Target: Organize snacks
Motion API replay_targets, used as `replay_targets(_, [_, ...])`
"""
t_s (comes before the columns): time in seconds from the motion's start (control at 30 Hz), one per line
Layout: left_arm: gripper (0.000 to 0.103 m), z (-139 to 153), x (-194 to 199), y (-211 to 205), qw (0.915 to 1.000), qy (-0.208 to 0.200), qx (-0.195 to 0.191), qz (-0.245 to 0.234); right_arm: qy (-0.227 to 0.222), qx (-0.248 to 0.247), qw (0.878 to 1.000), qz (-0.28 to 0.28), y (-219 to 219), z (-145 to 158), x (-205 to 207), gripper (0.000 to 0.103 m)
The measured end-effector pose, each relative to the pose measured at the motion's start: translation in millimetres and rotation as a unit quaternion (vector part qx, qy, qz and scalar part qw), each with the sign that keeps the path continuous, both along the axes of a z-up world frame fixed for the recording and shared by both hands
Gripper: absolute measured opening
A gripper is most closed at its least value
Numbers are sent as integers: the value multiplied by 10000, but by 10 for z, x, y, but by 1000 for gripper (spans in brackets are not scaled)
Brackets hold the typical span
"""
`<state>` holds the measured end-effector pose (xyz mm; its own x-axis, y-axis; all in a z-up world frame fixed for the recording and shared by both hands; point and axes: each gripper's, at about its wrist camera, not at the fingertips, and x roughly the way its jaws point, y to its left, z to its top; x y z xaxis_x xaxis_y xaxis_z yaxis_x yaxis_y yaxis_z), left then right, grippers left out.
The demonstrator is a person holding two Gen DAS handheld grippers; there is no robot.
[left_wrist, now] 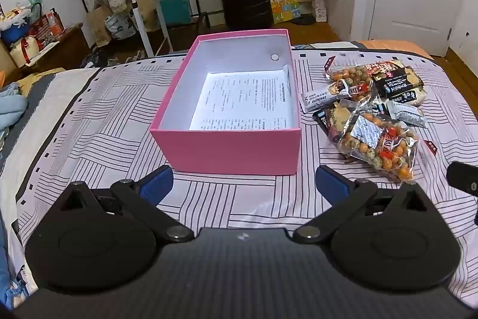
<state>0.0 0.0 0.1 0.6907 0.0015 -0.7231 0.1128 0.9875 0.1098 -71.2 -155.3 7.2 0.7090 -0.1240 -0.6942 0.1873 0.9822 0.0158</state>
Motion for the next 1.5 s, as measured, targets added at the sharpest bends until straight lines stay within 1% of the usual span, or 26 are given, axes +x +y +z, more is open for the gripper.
replay_targets(0.07, [103, 7, 0, 0, 10000, -37, -41, -22, -105, 30, 9999, -23, 17, 4, -39, 103])
replay_targets(0.13, [103, 12, 4, -12, 9999, -74, -66, -30, -66, 105, 9999, -11, -37, -16, -14, 103])
replay_targets(0.17, [102, 12, -22, -98, 9999, -117, 45, -43, -68, 87, 9999, -4, -48, -18, -15, 103])
replay_targets(0.27, [100, 63, -26, -23, 9996, -160, -244, -34, -57, -53, 10000, 15, -16, -53, -11, 103])
replay_targets(0.33, [100, 102, -67, 36, 9993, -225, -299, 3, -48, -67, 10000, 1, 3, -33, -17, 103])
replay_targets(0.53, [101, 76, -70, 110, 9994, -215, -278, 75, 7, -115, 9999, 11, -1, -63, -17, 103])
replay_targets(0.7, [101, 30, -70, 100, 9996, -185, -179, 67, 32, -127, 9999, 4, -5, -81, 6, 103])
replay_targets(0.93, [102, -14, -51, 87, 9998, -130, -143, 107, 27, -180, 9998, -16, 0, -95, 1, 103])
replay_targets(1.37, [102, -30, -58, 80, 9997, -96, -228, 62, 17, -265, 9996, -24, 34, -72, 1, 103])
replay_targets(1.5, [103, -29, -60, 127, 9994, -138, -307, 65, 13, -287, 9996, -16, 29, -65, 5, 103])
